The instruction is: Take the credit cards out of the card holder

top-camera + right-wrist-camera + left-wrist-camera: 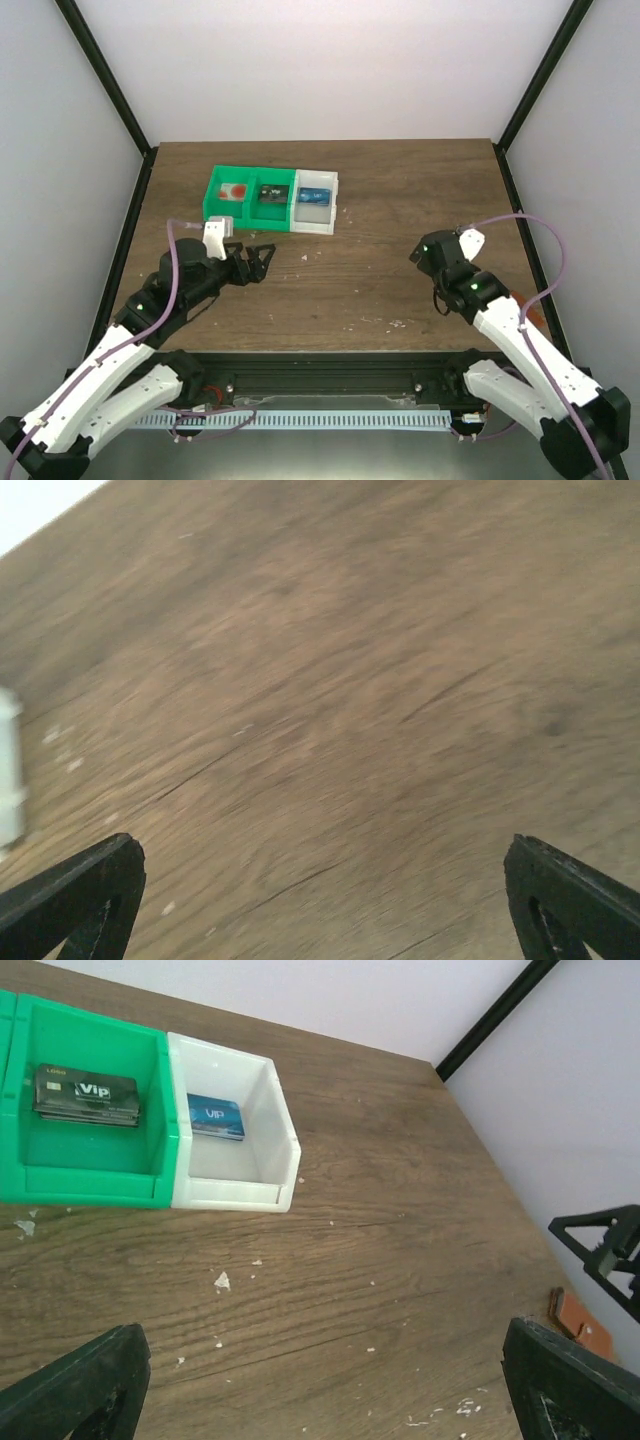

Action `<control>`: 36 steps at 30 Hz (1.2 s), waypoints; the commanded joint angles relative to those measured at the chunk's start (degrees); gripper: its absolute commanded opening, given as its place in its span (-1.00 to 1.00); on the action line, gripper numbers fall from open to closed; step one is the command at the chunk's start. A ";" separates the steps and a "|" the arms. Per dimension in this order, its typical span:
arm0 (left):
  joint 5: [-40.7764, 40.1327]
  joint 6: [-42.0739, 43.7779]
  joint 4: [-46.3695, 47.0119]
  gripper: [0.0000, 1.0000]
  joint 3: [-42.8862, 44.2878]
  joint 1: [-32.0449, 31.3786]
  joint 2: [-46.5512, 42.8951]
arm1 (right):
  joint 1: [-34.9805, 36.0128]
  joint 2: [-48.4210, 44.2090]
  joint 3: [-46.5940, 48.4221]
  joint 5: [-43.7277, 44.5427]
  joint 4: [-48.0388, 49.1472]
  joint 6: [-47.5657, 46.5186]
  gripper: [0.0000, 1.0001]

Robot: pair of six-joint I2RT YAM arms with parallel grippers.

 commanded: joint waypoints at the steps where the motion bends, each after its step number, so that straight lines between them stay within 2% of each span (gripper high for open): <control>1: -0.46 5.28 0.27 0.96 -1.34 0.26 -1.77 | -8.06 5.17 1.08 5.16 -2.61 3.75 0.99; 9: 0.30 7.59 1.58 1.00 -4.93 0.31 -5.17 | -25.22 13.31 -0.36 7.25 0.74 6.75 0.97; 15: 0.39 7.96 2.27 1.00 -5.94 0.26 -6.28 | -42.94 20.81 -1.93 2.16 6.08 6.00 0.89; 20: 0.02 8.23 2.63 1.00 -6.08 0.30 -6.12 | -52.01 25.98 -3.60 -1.99 9.44 4.65 0.87; 23: -0.13 8.24 2.73 1.00 -6.08 0.34 -5.95 | -54.64 27.59 -5.06 -4.32 12.41 2.86 0.86; 31: -0.78 8.15 2.66 1.00 -6.09 0.31 -6.31 | -54.92 29.15 -6.60 -8.21 16.34 0.90 0.86; 36: -1.49 8.13 2.70 1.00 -6.24 0.28 -7.05 | -54.92 29.45 -7.35 -13.66 19.62 -2.77 0.84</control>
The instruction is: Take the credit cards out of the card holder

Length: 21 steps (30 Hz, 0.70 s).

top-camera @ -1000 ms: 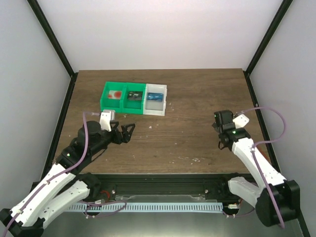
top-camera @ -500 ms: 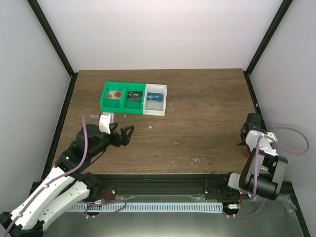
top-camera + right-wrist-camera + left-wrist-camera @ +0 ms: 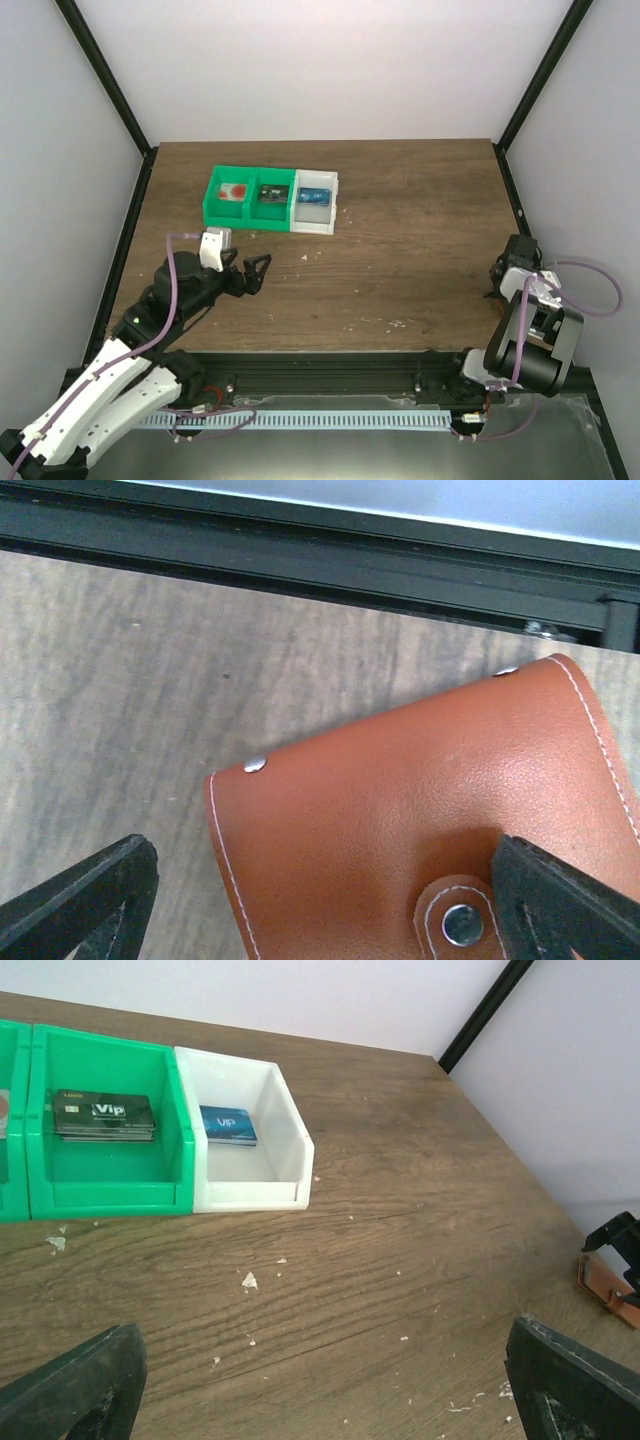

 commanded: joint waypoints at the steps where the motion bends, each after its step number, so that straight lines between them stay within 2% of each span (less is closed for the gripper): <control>1: -1.02 0.85 1.43 1.00 -0.51 0.34 -1.03 | -0.37 1.26 -1.13 -8.37 5.16 -3.41 0.84; 7: -1.30 0.77 1.55 0.99 -0.49 0.31 -0.73 | -0.29 4.40 -1.00 -20.46 8.54 -8.61 0.79; 11: -1.46 0.76 1.55 1.00 -0.51 0.29 -0.65 | 0.67 6.53 -0.97 -25.13 9.47 -10.51 0.77; 21: -2.61 0.33 1.20 0.97 -0.44 0.31 -0.38 | 15.54 11.96 1.48 -27.96 9.73 -12.46 0.74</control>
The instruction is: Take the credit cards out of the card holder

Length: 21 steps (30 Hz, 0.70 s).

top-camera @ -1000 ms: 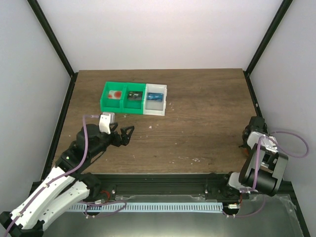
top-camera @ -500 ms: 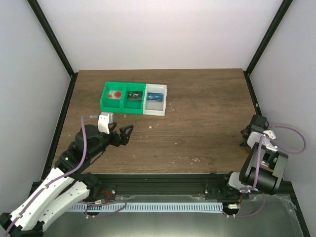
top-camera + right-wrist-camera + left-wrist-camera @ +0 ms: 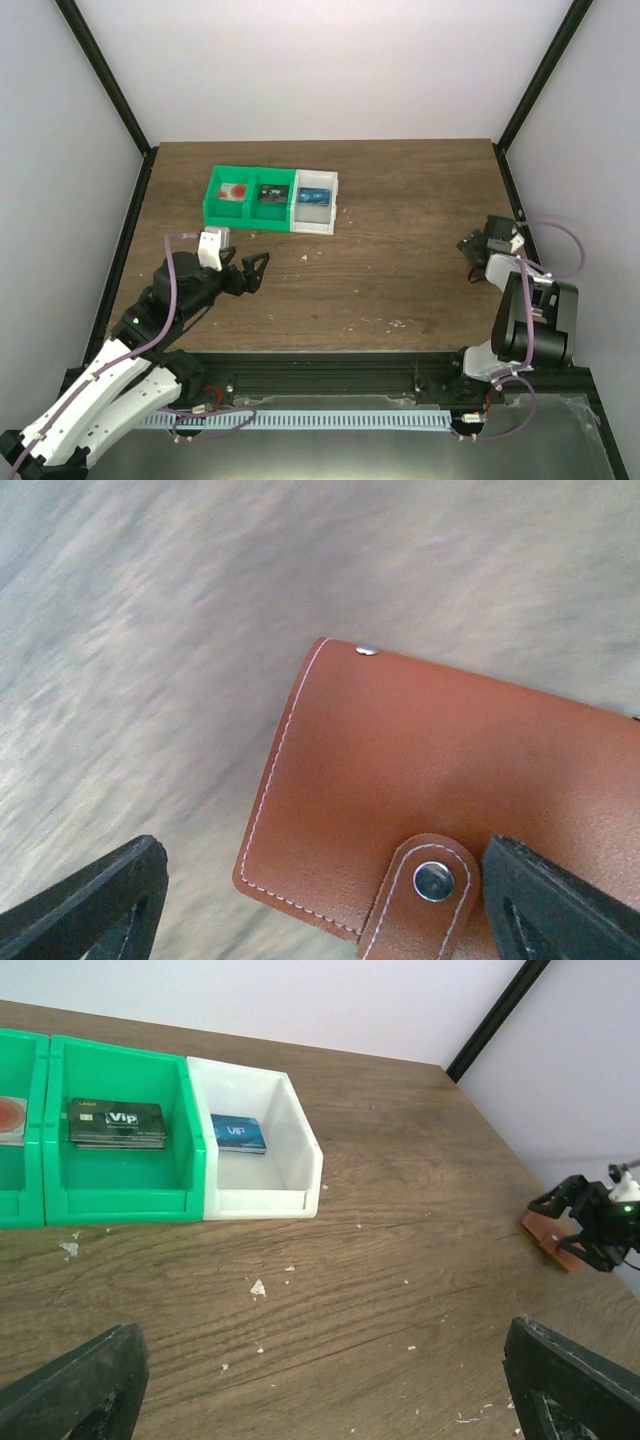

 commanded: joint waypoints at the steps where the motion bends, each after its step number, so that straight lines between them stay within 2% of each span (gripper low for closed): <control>1: -1.34 0.35 0.80 0.97 -0.40 0.26 -0.25 | 8.39 5.96 -0.93 -12.28 -6.00 0.54 0.74; 15: -1.34 0.33 1.05 0.96 -0.37 0.26 0.60 | 30.11 4.93 -2.75 -21.19 -4.08 -1.12 0.55; 21: -1.32 0.26 1.04 0.95 -0.41 0.28 0.24 | 42.81 7.01 0.12 -18.59 -4.95 -1.69 0.49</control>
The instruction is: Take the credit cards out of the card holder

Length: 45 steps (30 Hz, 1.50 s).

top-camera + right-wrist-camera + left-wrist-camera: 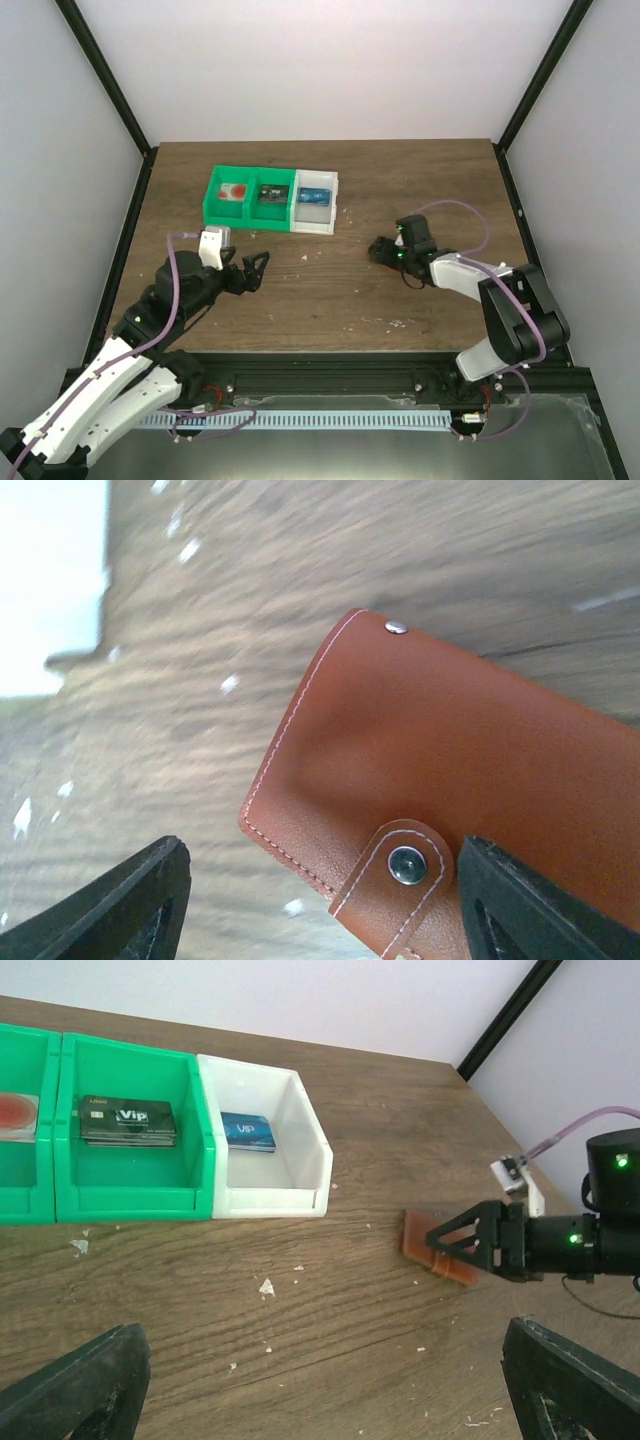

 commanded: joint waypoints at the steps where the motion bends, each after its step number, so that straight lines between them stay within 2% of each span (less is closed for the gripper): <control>1: -0.14 0.24 1.02 0.96 -0.43 0.26 -0.45 | 9.70 4.37 -0.41 -2.92 -10.39 0.26 0.49; 9: 1.24 0.68 0.63 0.94 0.10 0.26 0.67 | 25.17 8.48 4.63 0.43 -10.63 -6.19 0.34; 14: 4.38 1.00 0.29 0.89 1.09 0.30 1.95 | 29.55 8.91 6.70 1.40 -11.76 -9.67 0.16; 18: 5.33 -0.69 -0.12 0.83 1.76 0.30 2.87 | 29.89 5.65 5.88 -0.09 -11.24 -10.47 0.03; 21: 7.62 -4.53 -0.08 0.80 2.02 0.28 3.73 | 29.85 4.53 7.33 4.61 -14.96 -5.88 -0.03; 26: 13.81 -11.24 9.50 0.62 -2.83 0.29 6.49 | 29.92 1.21 7.40 8.28 -16.58 1.04 0.00; 29: 14.56 -12.34 12.92 0.29 -3.60 0.31 12.83 | 29.65 -2.92 2.37 11.53 -11.60 3.19 0.02; 36: 19.19 -11.87 18.98 0.19 -1.33 0.37 28.84 | 28.77 -6.40 -4.61 13.11 -7.02 9.52 -0.09; 40: 21.30 -12.30 21.96 0.14 -1.38 0.38 35.04 | 26.17 -5.50 -6.18 9.11 0.45 7.92 -0.15; 45: 20.83 -12.86 24.57 0.11 -4.90 0.49 37.00 | 25.44 -2.57 -5.19 5.70 6.81 -0.64 -0.31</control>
